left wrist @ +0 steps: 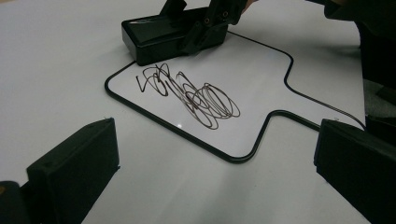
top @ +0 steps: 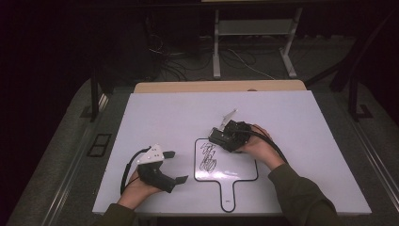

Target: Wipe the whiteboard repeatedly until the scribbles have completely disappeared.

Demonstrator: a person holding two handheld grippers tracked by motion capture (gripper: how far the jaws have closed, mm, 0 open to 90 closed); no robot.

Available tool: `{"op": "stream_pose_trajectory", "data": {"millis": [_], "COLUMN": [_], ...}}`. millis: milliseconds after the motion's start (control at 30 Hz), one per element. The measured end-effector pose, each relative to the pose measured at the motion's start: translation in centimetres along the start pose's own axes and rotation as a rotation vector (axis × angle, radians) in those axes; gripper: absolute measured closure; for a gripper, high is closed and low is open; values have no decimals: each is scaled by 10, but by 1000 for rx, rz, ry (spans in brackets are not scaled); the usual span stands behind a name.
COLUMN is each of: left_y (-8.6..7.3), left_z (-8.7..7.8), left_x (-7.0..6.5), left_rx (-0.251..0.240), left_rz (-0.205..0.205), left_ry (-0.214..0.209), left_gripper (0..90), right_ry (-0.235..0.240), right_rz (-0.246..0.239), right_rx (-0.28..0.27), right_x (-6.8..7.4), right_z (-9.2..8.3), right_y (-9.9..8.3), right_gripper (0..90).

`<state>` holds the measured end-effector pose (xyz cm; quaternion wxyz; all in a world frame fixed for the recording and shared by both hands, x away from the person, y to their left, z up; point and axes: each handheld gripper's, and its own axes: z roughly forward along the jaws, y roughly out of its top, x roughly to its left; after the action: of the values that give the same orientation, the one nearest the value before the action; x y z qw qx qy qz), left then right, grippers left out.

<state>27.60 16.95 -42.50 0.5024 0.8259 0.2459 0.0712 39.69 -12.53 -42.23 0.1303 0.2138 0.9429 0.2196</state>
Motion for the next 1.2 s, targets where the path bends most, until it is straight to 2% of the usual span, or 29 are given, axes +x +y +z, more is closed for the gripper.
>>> {"op": "stream_pose_trajectory", "data": {"millis": [267, 633, 1200], "left_y": [0, 0, 1], "left_z": [0, 0, 0], "left_x": [0, -1, -1], "left_rx": [0, 1, -1], "left_rz": [2, 3, 3], "left_ry": [-1, -1, 0], "left_gripper": [0, 0, 0], "right_ry": [-4, -14, 10], "right_rz": [-9, -70, -153], "right_rx": [7, 22, 26], "right_x": [4, 16, 42], "right_z": [1, 1, 0], "right_y": [2, 9, 19], "right_gripper": [389, 389, 389]}}
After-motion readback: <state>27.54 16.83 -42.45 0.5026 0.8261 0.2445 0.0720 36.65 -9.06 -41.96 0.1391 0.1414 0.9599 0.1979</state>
